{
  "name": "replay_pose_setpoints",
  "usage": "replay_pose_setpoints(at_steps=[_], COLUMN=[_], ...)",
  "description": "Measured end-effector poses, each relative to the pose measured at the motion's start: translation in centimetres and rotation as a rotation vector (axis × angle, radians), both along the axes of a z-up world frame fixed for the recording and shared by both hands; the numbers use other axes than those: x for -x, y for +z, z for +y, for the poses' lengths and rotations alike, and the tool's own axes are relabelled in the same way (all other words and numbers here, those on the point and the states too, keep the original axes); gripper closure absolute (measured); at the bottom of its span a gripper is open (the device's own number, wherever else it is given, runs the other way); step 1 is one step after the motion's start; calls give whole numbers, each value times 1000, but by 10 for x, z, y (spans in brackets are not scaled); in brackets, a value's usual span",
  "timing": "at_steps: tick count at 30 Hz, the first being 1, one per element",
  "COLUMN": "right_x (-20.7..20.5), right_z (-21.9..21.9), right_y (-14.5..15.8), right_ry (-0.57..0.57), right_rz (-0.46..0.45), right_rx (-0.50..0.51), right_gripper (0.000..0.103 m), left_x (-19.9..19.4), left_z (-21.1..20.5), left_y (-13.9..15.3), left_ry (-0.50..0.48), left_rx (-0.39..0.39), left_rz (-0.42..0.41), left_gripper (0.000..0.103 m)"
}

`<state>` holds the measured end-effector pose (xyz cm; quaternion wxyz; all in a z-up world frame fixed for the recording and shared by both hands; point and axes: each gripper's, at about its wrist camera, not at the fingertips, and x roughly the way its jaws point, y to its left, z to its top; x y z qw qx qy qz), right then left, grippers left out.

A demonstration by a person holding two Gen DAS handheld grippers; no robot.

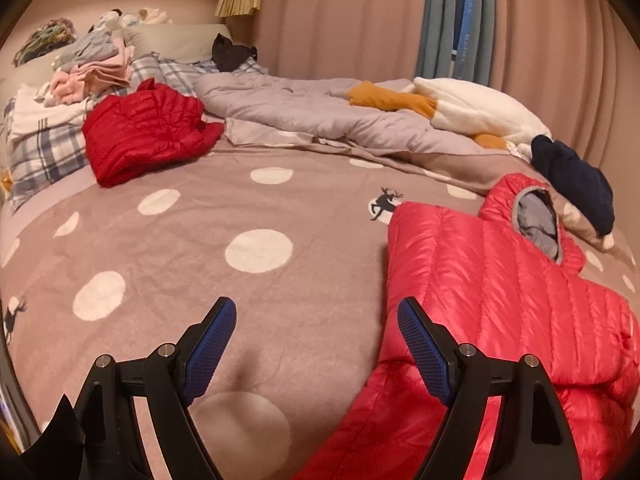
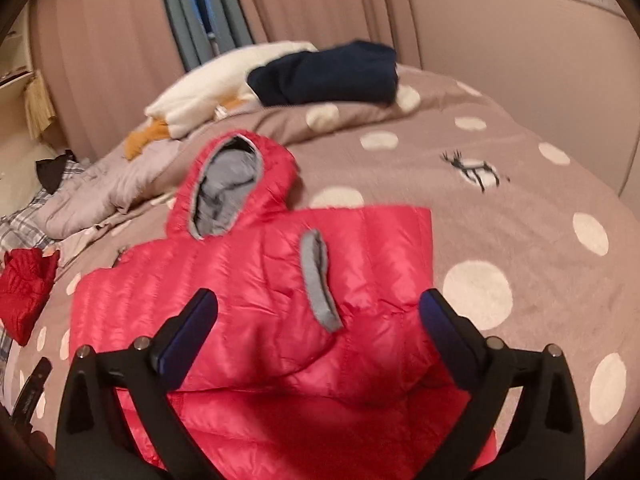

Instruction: Fold large clothes

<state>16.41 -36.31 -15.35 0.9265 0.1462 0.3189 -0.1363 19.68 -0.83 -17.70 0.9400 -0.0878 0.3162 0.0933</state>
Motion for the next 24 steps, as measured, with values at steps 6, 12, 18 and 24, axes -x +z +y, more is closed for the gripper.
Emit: replay_pose_setpoints(at_steps=[6, 12, 18, 24], right_x=[-4, -25, -31, -31], right_z=[2, 1, 3, 8], right_y=[-7, -51, -70, -72], right_ry=[29, 6, 2, -9], right_rz=[13, 157, 178, 184], right_rx=[12, 85, 126, 169], right_gripper=[2, 1, 0, 0], left_x=[1, -22, -36, -40], left_z=[-11, -33, -44, -34], left_y=[1, -32, -53, -59], left_ry=[-45, -100, -163, -174], left_rx=[-9, -18, 0, 92], left_rz=[-26, 106, 189, 210], left_gripper=[21, 21, 20, 15])
